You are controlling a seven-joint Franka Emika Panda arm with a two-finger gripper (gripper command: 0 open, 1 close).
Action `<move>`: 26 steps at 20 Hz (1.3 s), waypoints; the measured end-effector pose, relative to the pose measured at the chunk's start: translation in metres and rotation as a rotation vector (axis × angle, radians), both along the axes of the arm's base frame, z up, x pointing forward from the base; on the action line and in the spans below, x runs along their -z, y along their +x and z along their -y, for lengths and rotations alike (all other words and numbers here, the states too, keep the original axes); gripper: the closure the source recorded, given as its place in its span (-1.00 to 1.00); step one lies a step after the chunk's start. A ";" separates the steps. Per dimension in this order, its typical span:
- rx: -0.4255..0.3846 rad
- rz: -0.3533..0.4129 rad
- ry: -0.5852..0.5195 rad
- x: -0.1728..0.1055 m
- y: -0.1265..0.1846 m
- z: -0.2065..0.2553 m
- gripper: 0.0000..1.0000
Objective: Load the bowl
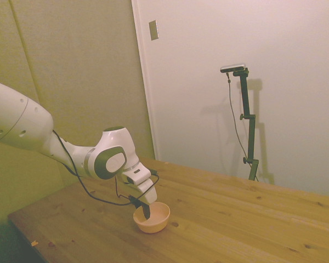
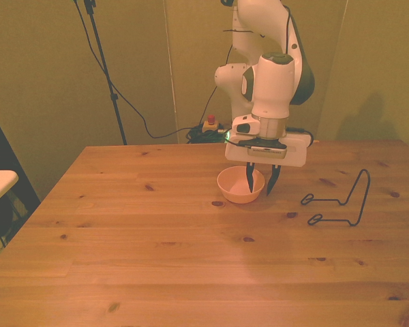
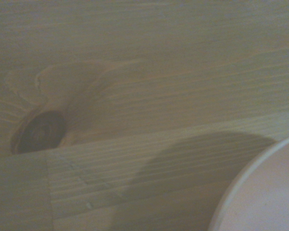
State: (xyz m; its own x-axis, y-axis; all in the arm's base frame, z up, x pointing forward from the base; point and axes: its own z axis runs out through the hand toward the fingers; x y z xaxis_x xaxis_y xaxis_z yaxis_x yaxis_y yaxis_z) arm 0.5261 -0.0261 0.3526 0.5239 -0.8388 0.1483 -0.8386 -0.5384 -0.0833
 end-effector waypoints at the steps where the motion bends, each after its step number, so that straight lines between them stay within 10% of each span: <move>1: 0.003 0.001 0.003 0.000 0.000 0.000 1.00; 12: 0.030 0.052 0.110 -0.032 0.011 0.005 1.00; 18: -0.011 0.159 0.220 -0.128 0.025 -0.033 1.00; 26: -0.012 0.210 0.401 -0.099 0.034 -0.073 1.00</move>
